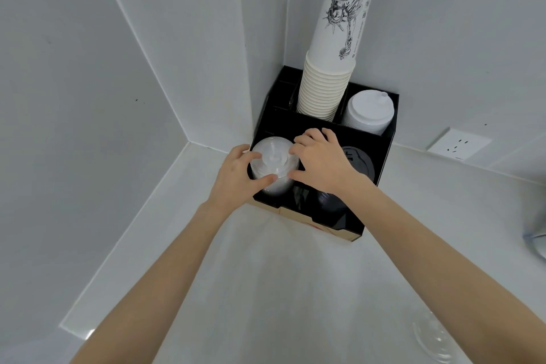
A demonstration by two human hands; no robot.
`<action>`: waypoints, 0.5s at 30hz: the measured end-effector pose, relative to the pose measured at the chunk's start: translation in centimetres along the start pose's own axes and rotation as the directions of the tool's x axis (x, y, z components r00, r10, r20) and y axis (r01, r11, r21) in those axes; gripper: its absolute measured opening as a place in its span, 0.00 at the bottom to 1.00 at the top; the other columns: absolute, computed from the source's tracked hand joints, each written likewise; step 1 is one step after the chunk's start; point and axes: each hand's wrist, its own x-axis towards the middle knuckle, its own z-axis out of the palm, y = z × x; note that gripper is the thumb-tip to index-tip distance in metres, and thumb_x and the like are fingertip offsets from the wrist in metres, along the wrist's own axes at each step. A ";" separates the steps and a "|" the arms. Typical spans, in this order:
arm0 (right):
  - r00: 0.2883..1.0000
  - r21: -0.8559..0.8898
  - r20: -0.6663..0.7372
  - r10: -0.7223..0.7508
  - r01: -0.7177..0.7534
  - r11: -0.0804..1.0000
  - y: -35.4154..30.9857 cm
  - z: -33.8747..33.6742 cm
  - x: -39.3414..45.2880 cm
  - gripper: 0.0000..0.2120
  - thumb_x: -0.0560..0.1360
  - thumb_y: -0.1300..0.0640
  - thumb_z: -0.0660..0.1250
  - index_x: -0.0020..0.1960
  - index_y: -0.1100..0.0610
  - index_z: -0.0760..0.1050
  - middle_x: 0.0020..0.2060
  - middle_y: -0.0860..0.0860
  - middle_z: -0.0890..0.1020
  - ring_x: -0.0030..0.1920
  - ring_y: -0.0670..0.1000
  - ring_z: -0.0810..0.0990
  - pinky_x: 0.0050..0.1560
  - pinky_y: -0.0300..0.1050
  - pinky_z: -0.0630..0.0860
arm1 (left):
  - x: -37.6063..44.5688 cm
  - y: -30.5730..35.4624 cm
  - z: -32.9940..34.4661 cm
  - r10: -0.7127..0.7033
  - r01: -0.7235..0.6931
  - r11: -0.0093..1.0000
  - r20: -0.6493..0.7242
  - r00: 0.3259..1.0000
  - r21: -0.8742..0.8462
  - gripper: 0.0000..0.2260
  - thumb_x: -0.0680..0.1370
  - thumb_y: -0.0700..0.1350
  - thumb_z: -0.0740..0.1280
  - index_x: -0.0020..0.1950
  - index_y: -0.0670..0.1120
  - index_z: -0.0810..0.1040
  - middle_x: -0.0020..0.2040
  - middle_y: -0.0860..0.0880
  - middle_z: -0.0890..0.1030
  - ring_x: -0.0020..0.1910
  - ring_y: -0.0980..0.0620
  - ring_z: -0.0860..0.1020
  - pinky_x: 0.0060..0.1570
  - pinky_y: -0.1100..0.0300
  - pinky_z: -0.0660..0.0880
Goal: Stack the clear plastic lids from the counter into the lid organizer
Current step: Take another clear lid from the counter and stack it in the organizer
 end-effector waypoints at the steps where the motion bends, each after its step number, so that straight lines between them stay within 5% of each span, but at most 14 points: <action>1: 1.000 0.018 -0.027 0.007 -0.007 1.000 0.0 -0.2 -0.3 0.23 0.72 0.49 0.65 0.63 0.57 0.69 0.64 0.53 0.73 0.68 0.56 0.62 0.71 0.57 0.53 | -0.2 0.2 -0.1 0.001 -0.001 1.000 -0.004 1.000 0.013 0.24 0.68 0.49 0.73 0.60 0.44 0.72 0.68 0.44 0.67 0.68 0.48 0.65 0.61 0.64 0.58; 11: 0.950 0.283 -0.251 0.187 -0.113 0.952 1.5 -3.1 -7.8 0.19 0.72 0.53 0.67 0.62 0.55 0.70 0.60 0.53 0.77 0.65 0.55 0.67 0.66 0.51 0.61 | -3.6 5.2 0.1 0.166 -0.163 0.983 -0.034 0.985 0.084 0.22 0.69 0.46 0.72 0.60 0.43 0.72 0.62 0.43 0.73 0.63 0.44 0.68 0.62 0.54 0.66; 15: 0.913 0.476 -0.249 0.323 -0.176 0.862 2.4 -3.1 -12.8 0.18 0.73 0.55 0.67 0.62 0.56 0.70 0.60 0.54 0.78 0.64 0.55 0.67 0.65 0.50 0.65 | -6.0 8.1 2.0 0.252 -0.253 0.966 0.019 0.967 0.058 0.21 0.70 0.47 0.71 0.61 0.45 0.71 0.61 0.45 0.74 0.63 0.47 0.69 0.59 0.61 0.63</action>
